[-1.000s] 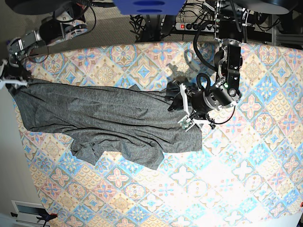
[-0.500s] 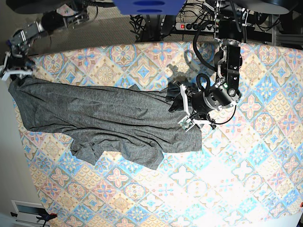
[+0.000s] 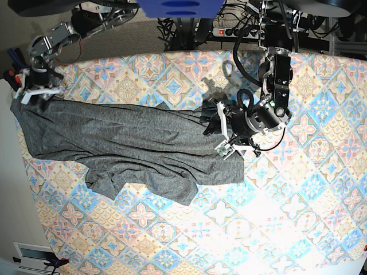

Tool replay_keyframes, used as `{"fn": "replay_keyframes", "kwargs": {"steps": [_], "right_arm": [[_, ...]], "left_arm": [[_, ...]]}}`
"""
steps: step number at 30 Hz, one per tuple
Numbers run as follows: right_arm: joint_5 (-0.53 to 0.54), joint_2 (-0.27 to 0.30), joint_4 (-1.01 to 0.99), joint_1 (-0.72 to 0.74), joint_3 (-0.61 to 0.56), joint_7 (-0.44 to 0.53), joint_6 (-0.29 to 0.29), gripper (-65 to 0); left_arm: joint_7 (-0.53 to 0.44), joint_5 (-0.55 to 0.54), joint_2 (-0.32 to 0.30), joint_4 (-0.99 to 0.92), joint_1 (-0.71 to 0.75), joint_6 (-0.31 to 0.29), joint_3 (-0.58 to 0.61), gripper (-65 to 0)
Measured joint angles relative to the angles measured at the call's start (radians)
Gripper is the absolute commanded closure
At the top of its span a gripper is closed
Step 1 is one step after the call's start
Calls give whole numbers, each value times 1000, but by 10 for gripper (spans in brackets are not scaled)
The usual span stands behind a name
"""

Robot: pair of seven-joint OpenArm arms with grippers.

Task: Layout the t-shirt on the table in an organized manner, then fold the t-shirt properly
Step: 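Hold the shirt with the left gripper while the right gripper repositions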

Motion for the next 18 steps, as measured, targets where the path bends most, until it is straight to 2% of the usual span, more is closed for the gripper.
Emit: {"fn": "replay_keyframes", "kwargs": {"steps": [8,13,18], "right_arm": [[-4,-3,-6,-4,2,-12,-4,-242],[-4,-4,-2,-11,0,-100,-2,-242],[-4,-3,-6,-11,3,-97,-4,-242]], "left_arm": [[1,0,-7,0,2,0,0,-290],[2,0,-8,0,2,0,0,-291],[3,0,-8,0,2,0,0,-291]]}}
